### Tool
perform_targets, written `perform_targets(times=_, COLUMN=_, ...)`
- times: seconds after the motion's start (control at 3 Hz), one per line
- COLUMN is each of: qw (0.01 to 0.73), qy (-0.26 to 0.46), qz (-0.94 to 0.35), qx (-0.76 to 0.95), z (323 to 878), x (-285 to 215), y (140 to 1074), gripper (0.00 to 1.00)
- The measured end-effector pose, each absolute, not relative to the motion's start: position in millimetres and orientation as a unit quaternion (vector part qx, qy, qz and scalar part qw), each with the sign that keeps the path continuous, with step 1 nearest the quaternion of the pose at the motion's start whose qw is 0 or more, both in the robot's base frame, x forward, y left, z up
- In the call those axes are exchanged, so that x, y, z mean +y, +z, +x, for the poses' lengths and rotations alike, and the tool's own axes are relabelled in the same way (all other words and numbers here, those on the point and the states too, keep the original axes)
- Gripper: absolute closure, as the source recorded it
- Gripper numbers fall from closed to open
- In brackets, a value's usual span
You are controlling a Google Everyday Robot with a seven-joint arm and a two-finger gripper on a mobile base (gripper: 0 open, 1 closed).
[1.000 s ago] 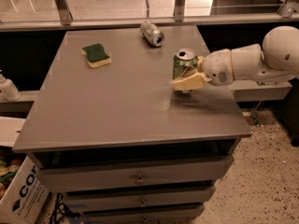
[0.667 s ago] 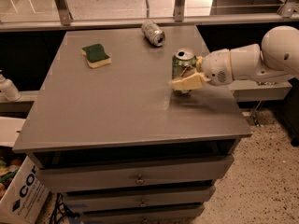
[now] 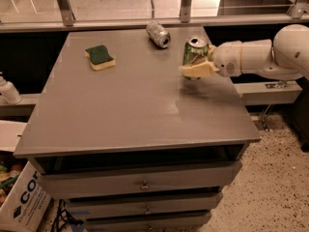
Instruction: Move green can near 7up can
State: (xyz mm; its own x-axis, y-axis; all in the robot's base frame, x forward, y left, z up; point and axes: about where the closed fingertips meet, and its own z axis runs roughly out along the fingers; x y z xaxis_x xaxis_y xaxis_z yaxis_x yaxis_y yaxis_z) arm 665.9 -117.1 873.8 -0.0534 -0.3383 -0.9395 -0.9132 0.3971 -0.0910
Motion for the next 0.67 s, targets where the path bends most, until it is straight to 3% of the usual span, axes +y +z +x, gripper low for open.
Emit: perform_targets(times=0.67, qw=0.585, qy=0.246, qz=-0.408, qx=0.657, z=789, x=-135, y=904, gripper=1.00)
